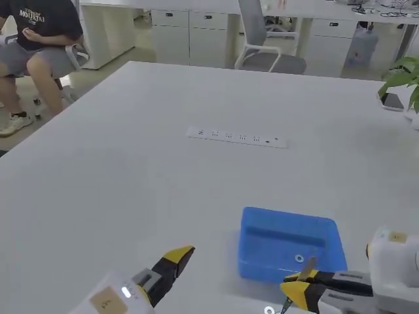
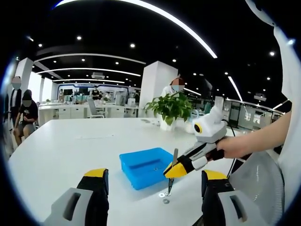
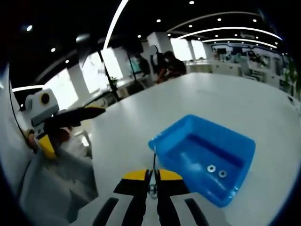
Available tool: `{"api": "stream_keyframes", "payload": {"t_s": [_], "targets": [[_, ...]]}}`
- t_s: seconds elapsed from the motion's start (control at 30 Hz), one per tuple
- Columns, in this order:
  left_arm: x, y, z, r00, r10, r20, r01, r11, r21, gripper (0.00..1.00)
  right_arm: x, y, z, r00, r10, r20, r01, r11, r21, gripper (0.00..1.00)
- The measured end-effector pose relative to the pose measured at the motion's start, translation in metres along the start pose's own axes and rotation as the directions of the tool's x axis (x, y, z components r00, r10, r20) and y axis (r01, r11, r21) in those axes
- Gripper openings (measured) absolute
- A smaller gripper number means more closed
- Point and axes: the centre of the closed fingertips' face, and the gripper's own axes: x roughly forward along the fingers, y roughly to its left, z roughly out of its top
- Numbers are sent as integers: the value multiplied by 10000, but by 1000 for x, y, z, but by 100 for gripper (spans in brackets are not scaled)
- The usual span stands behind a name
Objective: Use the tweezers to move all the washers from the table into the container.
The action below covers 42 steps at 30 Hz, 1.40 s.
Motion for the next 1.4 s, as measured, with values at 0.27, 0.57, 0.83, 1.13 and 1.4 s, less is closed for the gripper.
{"api": "stream_keyframes", "payload": {"t_s": [0.27, 0.57, 0.83, 1.13, 1.4], "targets": [[0, 1, -2, 10000, 2, -76, -1, 10000, 45, 82, 2, 3, -5, 9999, 57, -99, -58, 10000, -36, 4], [0, 0, -2, 9999, -3, -116, 4, 10000, 81, 82, 4, 12, -7, 9995, 82, -311, -127, 9888, -1486, 4], [1, 0, -4, 9998, -29, -205, 31, 9999, 126, 81, 9, 35, -17, 9949, 29, -1009, -453, 9062, -4205, 4], [0, -1, -3, 9999, -113, -119, 114, 9999, 95, 81, 8, 21, -13, 9963, -610, -601, 471, 9763, -2111, 2], [0, 0, -3, 9999, -70, -101, 70, 10000, 61, 81, -8, 17, -1, 9953, -783, 571, 801, 9963, -297, 3]]}}
